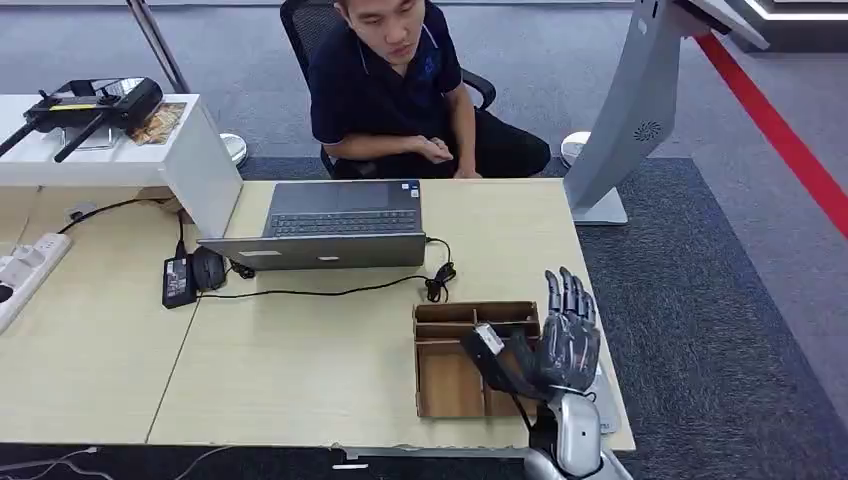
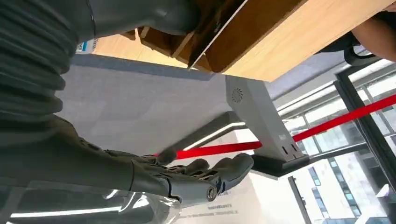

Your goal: Pass the card to the sensor for recognition and then transmit it.

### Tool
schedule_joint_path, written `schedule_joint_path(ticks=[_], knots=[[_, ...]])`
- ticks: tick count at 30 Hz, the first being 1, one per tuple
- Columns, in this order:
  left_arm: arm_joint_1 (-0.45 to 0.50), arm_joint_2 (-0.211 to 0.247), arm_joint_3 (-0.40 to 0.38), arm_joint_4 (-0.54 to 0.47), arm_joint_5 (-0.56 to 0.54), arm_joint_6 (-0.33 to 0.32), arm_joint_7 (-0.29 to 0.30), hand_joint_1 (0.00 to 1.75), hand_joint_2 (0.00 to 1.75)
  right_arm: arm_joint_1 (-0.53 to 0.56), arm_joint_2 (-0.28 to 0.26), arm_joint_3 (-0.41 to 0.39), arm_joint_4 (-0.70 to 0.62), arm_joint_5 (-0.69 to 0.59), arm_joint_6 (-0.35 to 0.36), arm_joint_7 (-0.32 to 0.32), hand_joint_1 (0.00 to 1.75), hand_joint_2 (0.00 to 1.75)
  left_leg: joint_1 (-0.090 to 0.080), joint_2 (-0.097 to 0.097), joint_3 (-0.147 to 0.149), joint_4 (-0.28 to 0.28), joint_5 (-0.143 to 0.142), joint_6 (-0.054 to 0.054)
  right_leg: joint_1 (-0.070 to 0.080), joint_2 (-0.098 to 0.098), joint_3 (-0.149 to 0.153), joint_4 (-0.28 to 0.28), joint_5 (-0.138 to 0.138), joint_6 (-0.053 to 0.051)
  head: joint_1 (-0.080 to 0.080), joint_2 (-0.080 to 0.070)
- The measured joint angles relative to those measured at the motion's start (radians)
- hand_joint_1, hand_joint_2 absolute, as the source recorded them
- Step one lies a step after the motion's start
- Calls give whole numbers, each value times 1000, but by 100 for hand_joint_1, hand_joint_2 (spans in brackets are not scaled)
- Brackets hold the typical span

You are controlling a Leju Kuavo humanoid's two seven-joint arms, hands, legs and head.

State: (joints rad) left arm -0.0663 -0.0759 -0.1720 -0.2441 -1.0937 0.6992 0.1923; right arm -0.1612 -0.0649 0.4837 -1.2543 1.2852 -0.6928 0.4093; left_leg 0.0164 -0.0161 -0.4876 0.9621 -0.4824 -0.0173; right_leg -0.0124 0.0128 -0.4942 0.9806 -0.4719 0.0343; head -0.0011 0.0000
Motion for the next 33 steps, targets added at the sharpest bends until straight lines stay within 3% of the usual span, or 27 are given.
schedule_joint_path(ticks=[33], knots=[[-1, 0, -4, 1, 0, 0, 0, 0, 0, -6, -17, 23, 9, 0, 0, 14, 56, 175, 0, 0, 0, 0, 0, 0, 0, 0, 0, 0, 0, 0, 0, 0]])
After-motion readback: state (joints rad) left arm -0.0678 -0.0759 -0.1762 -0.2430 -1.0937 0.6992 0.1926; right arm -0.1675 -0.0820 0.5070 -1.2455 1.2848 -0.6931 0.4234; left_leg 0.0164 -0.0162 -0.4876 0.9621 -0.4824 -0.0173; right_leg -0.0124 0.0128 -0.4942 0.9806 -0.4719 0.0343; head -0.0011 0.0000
